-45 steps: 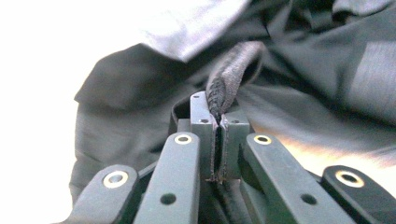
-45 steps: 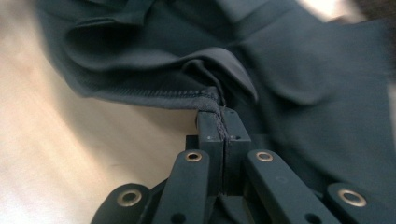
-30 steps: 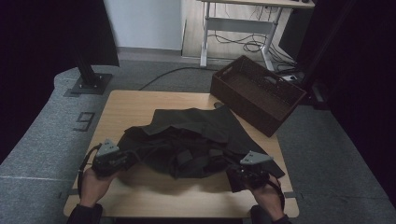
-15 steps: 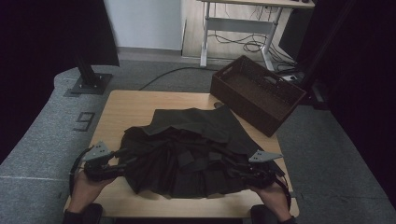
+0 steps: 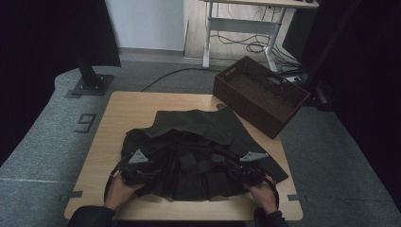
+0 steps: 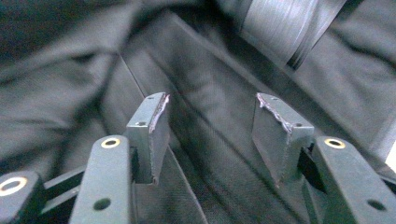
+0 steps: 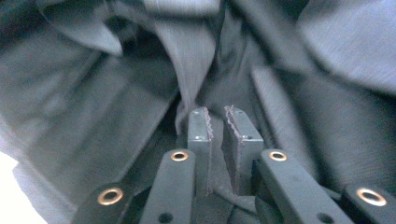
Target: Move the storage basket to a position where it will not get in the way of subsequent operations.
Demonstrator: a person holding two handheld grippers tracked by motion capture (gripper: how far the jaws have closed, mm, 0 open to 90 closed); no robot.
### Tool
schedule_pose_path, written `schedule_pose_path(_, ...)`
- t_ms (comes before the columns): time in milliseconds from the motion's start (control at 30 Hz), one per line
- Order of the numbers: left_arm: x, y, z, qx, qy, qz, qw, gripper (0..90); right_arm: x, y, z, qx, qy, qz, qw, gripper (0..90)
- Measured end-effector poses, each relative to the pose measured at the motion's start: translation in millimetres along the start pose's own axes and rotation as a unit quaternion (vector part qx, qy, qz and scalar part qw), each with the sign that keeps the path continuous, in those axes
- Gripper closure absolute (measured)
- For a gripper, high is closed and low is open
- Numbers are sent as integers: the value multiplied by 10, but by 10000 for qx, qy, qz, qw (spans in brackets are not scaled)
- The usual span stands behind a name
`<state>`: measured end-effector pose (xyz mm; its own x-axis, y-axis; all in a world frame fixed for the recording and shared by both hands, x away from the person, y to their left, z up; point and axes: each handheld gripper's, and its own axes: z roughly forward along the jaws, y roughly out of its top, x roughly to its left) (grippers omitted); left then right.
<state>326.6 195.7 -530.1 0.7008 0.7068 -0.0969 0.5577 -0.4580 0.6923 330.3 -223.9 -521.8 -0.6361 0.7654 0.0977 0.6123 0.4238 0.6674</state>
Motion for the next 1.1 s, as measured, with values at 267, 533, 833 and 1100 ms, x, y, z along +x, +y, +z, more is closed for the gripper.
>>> schedule_pose_path(267, -57, -14, 21, 194, 81, 143, 9997, 467, 95, -108, 50, 118, 252, 1, 9996, 798)
schedule_pose_path(533, 361, 352, -342, -457, 480, -134, 9977, 334, -102, 276, -232, -350, -32, 86, 9993, 589)
schedule_pose_path(833, 594, 801, -70, -516, 771, -9, 9957, 300, -362, 646, 203, -275, -404, 189, 9986, 461)
schedule_pose_path(1100, 651, 960, 317, -162, 936, 308, 9950, 404, -498, 714, 475, -173, -476, 401, 9979, 547)
